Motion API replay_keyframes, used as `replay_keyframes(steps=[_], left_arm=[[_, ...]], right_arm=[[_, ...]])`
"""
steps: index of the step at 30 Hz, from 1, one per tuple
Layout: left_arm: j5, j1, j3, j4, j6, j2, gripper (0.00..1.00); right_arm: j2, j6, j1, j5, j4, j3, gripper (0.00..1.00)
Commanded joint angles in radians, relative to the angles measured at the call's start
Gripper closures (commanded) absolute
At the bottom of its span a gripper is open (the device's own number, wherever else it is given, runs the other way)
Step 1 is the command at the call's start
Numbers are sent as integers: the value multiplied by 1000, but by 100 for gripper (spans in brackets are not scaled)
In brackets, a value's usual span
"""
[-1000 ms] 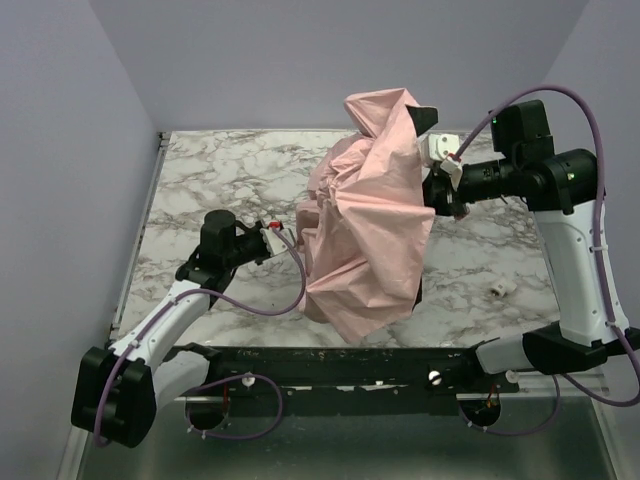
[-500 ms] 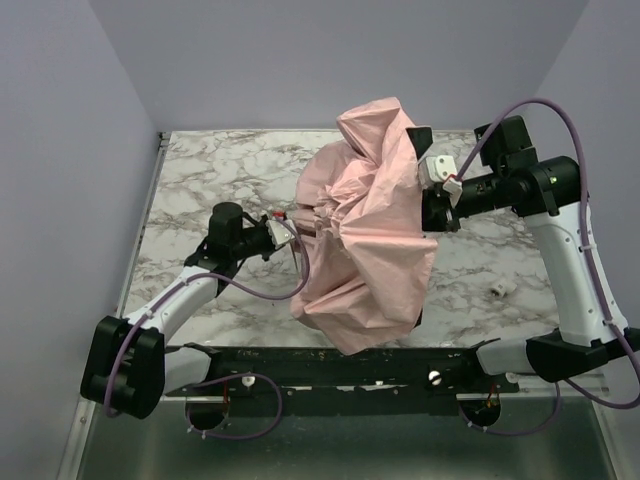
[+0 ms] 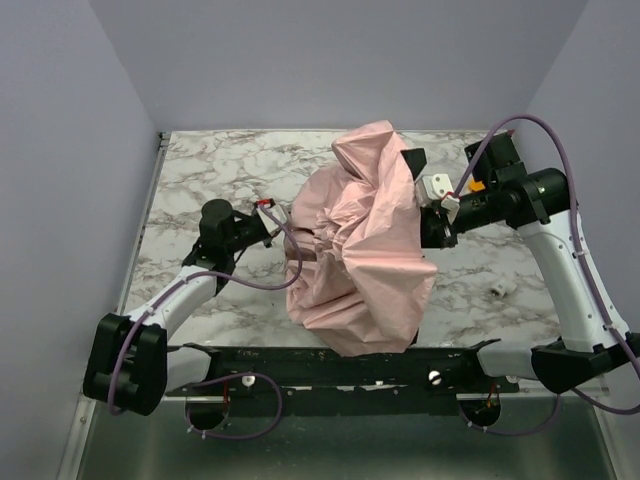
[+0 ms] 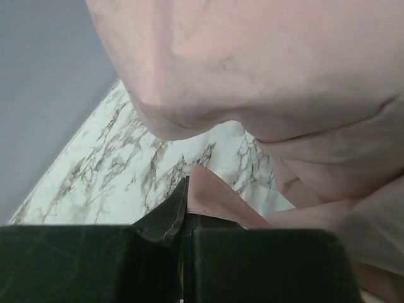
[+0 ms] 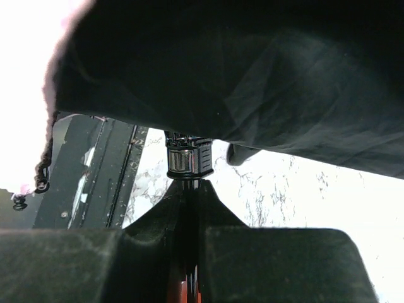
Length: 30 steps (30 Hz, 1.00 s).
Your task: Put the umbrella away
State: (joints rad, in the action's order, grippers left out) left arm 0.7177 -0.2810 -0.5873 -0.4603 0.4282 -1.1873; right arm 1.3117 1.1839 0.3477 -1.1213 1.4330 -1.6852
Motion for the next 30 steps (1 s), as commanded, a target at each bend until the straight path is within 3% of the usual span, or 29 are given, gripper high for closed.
replay_keyframes(steps=[1, 10, 17, 22, 30], left_arm=[[63, 6, -19, -89, -69, -63, 100], [84, -3, -49, -54, -109, -85, 100], [-91, -72, -7, -50, -82, -41, 100], [-211, -106, 107, -132, -37, 75, 100], [-152, -96, 96, -32, 0, 169, 100]], right_arm=[[-31, 35, 32, -98, -12, 19, 99], [-25, 71, 63, -125, -14, 2, 99], [20, 41, 86, -137, -42, 76, 100], [16, -33, 34, -82, -75, -9, 100], [50, -51, -7, -122, -14, -202, 100]])
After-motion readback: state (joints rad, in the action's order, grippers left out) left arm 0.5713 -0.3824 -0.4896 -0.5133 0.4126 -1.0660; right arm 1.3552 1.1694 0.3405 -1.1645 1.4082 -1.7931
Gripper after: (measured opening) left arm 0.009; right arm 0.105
